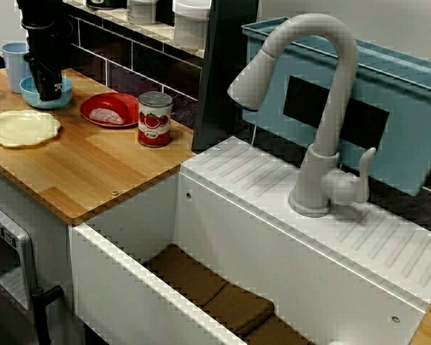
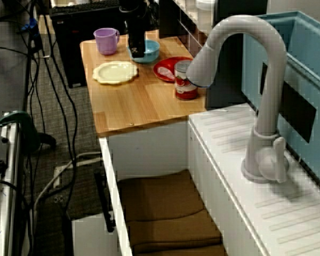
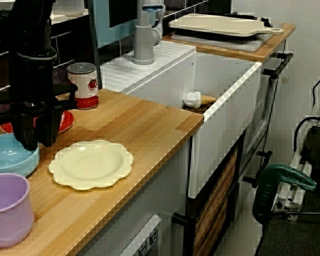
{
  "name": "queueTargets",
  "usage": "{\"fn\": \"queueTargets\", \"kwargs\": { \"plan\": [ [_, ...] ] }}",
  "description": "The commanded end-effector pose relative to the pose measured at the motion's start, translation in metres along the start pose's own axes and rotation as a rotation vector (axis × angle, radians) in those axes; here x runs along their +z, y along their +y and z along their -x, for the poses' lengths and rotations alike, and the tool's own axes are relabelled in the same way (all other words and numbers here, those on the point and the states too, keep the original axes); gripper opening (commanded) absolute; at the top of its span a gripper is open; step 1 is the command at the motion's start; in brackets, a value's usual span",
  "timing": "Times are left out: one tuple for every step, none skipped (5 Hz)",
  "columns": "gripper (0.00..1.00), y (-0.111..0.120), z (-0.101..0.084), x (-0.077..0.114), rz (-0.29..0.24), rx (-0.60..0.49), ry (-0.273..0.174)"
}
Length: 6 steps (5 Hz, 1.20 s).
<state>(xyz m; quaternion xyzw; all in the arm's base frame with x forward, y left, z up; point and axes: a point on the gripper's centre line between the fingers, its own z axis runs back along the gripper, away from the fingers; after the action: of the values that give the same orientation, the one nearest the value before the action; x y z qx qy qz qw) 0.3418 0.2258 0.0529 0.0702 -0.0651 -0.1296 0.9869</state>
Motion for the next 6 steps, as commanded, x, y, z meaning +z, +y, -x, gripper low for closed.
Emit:
{"fn": "queueTargets", "kwargs": {
  "plan": [
    [1.0, 0.0019, -0.0056, 0.0154, -0.031, 0.028, 0.001],
    [0.0, 0.0012, -0.0047, 0.0164, -0.029, 0.031, -0.01],
    [0.0, 0.0012, -0.0041, 0.0177, -0.029, 0.029, -0.014],
    [0.0, 0.0016, -0.0042, 0.0179, -0.029, 0.03, -0.013],
    [0.0, 0.0023, -0.0046, 0.0179, -0.029, 0.027, -0.013],
    [0.0, 0.0033, -0.0073, 0.0228, -0.016, 0.028, -0.009]
  ]
}}
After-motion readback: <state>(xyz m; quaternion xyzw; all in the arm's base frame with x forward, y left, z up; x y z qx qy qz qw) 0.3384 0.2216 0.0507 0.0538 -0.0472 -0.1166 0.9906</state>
